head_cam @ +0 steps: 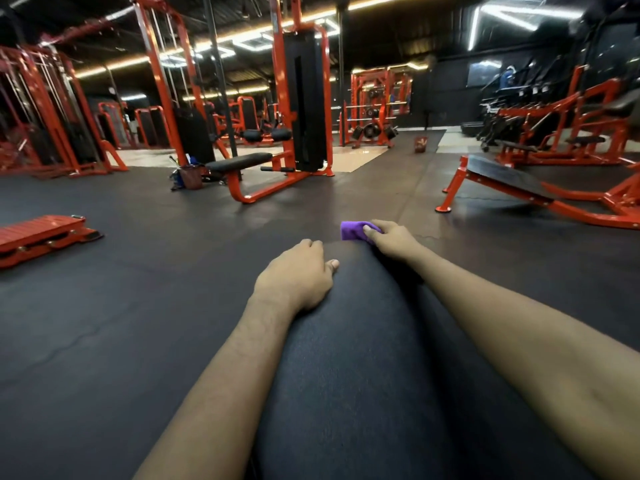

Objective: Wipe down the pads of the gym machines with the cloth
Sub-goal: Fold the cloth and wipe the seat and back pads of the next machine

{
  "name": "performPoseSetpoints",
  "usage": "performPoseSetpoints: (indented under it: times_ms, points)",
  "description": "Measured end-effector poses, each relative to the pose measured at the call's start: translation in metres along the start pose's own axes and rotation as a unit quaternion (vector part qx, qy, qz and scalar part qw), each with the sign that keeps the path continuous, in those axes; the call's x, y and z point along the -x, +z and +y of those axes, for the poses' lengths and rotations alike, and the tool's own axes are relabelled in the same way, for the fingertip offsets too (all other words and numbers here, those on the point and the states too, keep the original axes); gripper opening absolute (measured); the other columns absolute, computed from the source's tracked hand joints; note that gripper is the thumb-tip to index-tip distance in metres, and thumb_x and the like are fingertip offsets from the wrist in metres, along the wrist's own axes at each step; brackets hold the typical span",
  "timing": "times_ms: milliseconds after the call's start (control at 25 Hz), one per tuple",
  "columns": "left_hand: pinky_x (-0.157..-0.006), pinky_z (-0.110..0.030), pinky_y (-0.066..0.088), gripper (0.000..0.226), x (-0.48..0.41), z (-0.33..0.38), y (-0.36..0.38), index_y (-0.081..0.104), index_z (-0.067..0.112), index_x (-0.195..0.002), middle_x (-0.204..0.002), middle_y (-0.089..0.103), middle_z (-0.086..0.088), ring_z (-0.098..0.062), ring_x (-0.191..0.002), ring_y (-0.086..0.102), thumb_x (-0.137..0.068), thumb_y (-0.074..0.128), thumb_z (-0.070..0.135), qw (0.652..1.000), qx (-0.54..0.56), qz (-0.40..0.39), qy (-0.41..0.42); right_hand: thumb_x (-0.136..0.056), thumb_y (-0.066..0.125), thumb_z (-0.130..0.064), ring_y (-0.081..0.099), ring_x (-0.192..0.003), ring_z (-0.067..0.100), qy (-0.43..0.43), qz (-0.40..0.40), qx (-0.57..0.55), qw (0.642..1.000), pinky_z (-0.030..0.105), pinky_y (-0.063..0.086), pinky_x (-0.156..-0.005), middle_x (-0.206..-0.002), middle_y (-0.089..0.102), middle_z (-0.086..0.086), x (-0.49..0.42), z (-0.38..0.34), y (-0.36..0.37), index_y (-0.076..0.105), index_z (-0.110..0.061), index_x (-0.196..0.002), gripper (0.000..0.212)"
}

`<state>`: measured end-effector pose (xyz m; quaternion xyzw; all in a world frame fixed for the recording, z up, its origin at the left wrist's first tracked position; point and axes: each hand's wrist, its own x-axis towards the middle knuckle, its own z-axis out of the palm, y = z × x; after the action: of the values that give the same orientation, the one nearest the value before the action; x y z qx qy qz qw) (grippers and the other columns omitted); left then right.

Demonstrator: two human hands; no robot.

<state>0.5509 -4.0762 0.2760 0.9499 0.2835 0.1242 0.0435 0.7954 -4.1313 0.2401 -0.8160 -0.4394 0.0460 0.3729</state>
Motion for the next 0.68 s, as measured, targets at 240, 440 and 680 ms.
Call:
performPoseSetpoints:
  times_ms: [240,440,680]
  points:
    - [-0.083,-0.042,0.040,0.030,0.001,0.001,0.000,0.049,0.009,-0.125,-0.126,0.052,-0.011,-0.035,-0.114,0.055,-0.105,0.037,0.029,0.996,0.065,0.056,-0.020,-0.100,0.050,-0.042,0.059,-0.113,0.026,-0.047,-0.032,0.100,0.993,0.037,0.044,-0.096,-0.117,0.069,-0.002,-0.006,-0.052,0.019,0.069,-0.038,-0.111,0.023]
    - [-0.085,-0.041,0.048,0.027,0.041,-0.023,-0.015,0.061,0.007,-0.110,-0.115,0.063,-0.017,-0.038,-0.106,0.060,-0.103,0.042,0.023,0.976,0.185,0.089,-0.078,-0.103,0.048,-0.037,0.056,-0.125,0.029,-0.002,-0.055,0.121,0.991,0.035,0.042,-0.102,-0.132,0.066,0.004,0.007,-0.079,0.015,0.067,-0.032,-0.128,0.032]
    - [-0.088,-0.045,0.049,0.032,0.151,-0.041,-0.006,0.051,0.016,-0.098,-0.110,0.061,-0.005,-0.030,-0.103,0.059,-0.102,0.041,0.046,0.964,0.246,0.068,-0.074,-0.104,0.049,-0.031,0.056,-0.122,0.024,-0.086,-0.066,0.116,0.987,0.031,0.038,-0.097,-0.127,0.067,0.002,0.065,-0.138,0.028,0.069,-0.020,-0.122,0.029]
